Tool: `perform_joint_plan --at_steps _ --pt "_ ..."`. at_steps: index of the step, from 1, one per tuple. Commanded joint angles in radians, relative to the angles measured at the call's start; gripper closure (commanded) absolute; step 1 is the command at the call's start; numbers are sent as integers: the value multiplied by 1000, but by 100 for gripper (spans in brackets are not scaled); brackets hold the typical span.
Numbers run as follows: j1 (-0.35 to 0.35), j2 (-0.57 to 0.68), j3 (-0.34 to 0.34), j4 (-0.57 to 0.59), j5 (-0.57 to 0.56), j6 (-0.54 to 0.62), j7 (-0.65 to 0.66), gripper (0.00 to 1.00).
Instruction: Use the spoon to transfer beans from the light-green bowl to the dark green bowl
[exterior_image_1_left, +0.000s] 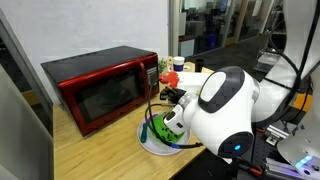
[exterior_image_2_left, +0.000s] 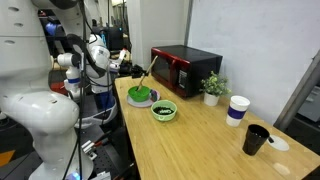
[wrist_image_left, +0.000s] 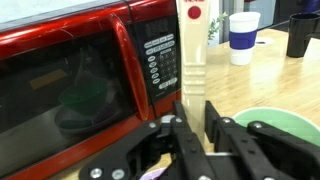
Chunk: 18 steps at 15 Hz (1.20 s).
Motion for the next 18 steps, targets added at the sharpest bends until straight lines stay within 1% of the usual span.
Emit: perform_joint_plan --at_steps 1,12,18 --pt "11 35 12 13 -27 -76 -15 94" --pt "40 119 25 49 -85 -251 -42 94" --pt "54 165 25 80 -105 -311 -91 94"
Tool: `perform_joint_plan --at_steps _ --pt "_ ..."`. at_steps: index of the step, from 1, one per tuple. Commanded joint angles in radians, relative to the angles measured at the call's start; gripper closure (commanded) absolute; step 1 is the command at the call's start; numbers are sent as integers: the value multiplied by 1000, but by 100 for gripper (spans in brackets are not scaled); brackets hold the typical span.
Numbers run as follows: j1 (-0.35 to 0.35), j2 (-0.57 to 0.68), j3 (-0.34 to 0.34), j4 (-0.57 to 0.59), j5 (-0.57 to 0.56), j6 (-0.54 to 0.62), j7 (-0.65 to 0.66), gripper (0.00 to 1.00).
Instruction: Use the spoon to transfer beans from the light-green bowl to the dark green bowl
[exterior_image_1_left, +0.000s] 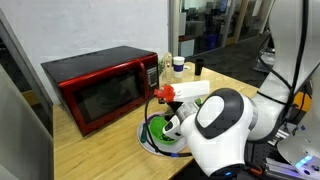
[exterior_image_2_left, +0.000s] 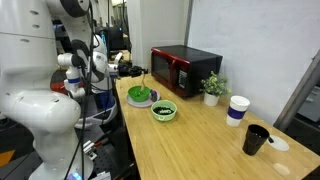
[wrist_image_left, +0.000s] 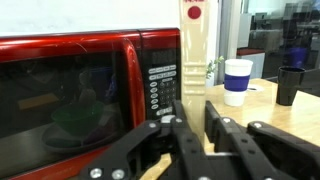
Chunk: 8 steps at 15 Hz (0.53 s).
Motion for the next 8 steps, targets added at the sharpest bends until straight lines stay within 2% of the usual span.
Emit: perform_joint_plan --at_steps 1,8 --pt "9 44 4 39 -29 -58 -46 94" --pt "32 103 1 88 -59 -135 -116 94"
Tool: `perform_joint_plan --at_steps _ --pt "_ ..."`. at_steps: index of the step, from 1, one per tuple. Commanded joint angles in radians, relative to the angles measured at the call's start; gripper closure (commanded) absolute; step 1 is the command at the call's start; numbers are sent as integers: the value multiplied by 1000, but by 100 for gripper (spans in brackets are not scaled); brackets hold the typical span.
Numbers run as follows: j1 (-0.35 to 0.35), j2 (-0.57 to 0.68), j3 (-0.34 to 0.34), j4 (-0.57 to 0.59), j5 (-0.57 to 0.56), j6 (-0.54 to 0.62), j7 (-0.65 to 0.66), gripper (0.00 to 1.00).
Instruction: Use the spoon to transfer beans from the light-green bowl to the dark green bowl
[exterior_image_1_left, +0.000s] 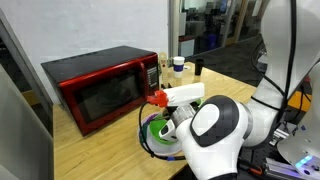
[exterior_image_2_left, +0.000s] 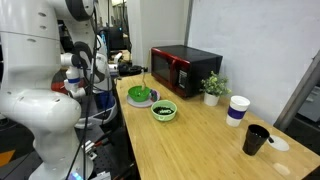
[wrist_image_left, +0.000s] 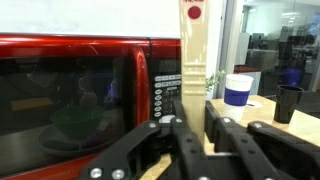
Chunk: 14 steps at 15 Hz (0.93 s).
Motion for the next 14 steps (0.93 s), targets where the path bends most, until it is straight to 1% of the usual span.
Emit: perform_joint_plan --at_steps 1,7,14 --pt "18 52 2 47 -27 -71 -60 94" --pt "51 103 4 83 -34 -151 -127 94" --pt "89 152 -1 108 -41 -222 -167 94"
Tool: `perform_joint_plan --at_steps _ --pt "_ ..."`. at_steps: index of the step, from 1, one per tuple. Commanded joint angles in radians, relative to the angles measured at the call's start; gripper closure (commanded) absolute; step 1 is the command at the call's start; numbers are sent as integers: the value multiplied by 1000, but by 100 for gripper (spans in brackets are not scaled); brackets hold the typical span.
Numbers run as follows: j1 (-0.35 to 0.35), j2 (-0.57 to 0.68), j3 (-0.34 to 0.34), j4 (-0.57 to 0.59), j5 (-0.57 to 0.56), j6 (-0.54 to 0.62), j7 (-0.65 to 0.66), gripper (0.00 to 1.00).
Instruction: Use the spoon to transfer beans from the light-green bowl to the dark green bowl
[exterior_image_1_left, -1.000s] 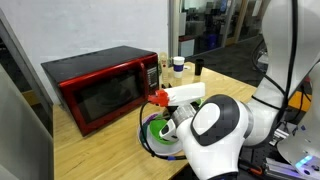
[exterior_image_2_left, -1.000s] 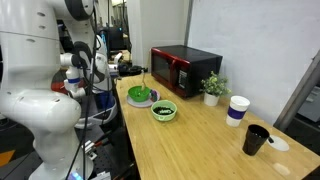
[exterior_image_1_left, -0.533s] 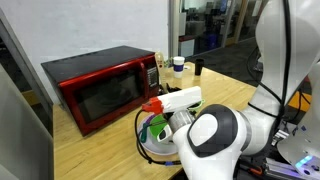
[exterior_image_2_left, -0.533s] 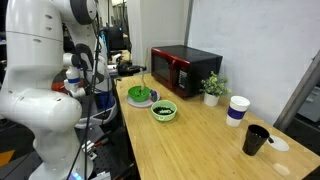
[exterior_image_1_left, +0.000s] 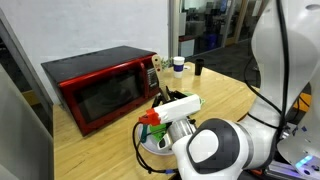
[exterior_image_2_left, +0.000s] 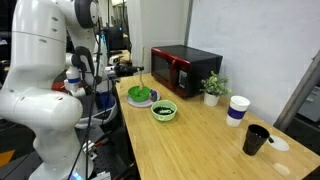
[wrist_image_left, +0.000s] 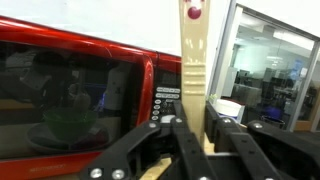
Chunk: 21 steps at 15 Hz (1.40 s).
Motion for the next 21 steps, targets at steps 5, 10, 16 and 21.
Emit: perform_joint_plan --at_steps 5,10,16,21 --pt "34 57 -8 45 -36 -93 -71 94" --pt "47 75 -10 60 -49 -124 -102 94" --pt "78 101 -19 79 -63 -196 -158 94" --pt "101 118 -31 90 -72 -246 -206 94"
